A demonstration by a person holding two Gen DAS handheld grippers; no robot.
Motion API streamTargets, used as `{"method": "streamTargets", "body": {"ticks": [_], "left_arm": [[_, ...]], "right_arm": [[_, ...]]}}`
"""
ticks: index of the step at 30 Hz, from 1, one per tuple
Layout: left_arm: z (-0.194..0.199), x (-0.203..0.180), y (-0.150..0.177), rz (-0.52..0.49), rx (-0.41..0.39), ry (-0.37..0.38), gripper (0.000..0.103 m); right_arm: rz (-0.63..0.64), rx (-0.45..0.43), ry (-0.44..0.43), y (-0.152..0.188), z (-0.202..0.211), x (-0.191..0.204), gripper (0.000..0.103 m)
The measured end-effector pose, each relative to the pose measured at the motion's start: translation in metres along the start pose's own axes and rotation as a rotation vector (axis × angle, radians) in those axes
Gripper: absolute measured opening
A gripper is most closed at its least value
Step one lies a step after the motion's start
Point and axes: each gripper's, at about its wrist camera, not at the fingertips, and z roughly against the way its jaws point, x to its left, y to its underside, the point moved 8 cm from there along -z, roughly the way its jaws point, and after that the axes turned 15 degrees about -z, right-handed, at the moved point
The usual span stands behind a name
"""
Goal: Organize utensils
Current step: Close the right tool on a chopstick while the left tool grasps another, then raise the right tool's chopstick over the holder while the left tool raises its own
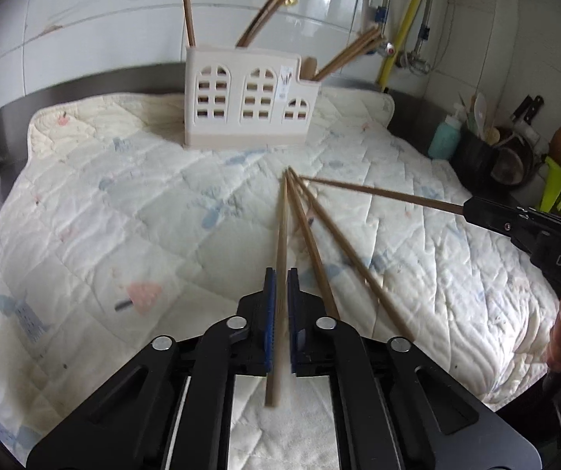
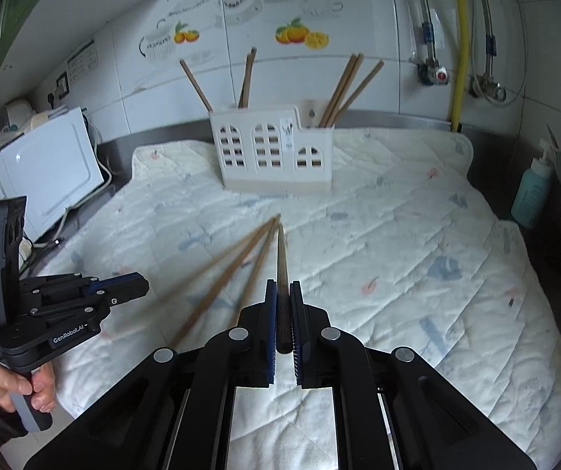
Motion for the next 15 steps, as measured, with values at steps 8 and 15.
{"method": "streamTargets", "body": {"ticks": [8, 15], "left_arm": [[-0.002, 0.003, -0.009, 0.001, 0.001, 0.062, 0.004], [-0.016, -0.011, 0.018, -0.043, 0.086, 0.069, 0.008]], "right_arm": [[0.017, -0.038, -0.021, -0.026, 0.009, 0.01, 0.007], [0.018, -0.031, -0.02, -0.021, 0.007, 0.01, 0.007]]}}
